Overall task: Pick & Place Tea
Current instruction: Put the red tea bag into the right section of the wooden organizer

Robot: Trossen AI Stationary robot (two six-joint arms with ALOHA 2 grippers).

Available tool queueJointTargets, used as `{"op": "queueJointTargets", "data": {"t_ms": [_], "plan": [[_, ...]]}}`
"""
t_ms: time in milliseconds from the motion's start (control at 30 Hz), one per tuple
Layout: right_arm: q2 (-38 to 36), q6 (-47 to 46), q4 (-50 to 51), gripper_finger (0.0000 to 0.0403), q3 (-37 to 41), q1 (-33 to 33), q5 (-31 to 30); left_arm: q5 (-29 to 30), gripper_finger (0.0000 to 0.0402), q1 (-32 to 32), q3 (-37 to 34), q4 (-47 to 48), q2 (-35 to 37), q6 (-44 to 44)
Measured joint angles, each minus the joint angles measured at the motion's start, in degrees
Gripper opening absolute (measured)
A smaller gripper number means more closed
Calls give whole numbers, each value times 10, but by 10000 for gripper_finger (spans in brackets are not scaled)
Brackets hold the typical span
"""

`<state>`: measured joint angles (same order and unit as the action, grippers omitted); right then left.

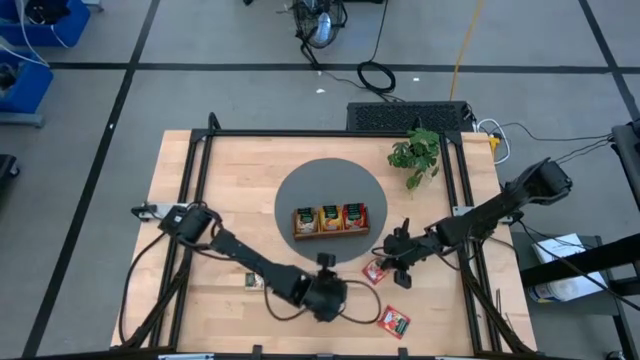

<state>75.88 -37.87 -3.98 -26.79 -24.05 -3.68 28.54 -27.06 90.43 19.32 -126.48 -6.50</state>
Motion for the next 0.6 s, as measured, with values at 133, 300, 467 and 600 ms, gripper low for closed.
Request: {"op": "queueJointTargets", "data": {"t_ms": [133, 300, 467, 600], "plan": [[-31, 13, 73, 1, -45, 11, 38, 0, 72, -29, 0, 80, 0, -61], [-34, 104, 282, 0, -188, 28, -15, 7, 72, -46, 0, 152, -2, -152], [-8, 227, 452, 0, -343, 77, -59, 25, 72, -60, 0, 189, -2, -210], [48, 327, 569, 0, -461, 128, -71, 24, 72, -75, 0, 224, -2, -254]]}}
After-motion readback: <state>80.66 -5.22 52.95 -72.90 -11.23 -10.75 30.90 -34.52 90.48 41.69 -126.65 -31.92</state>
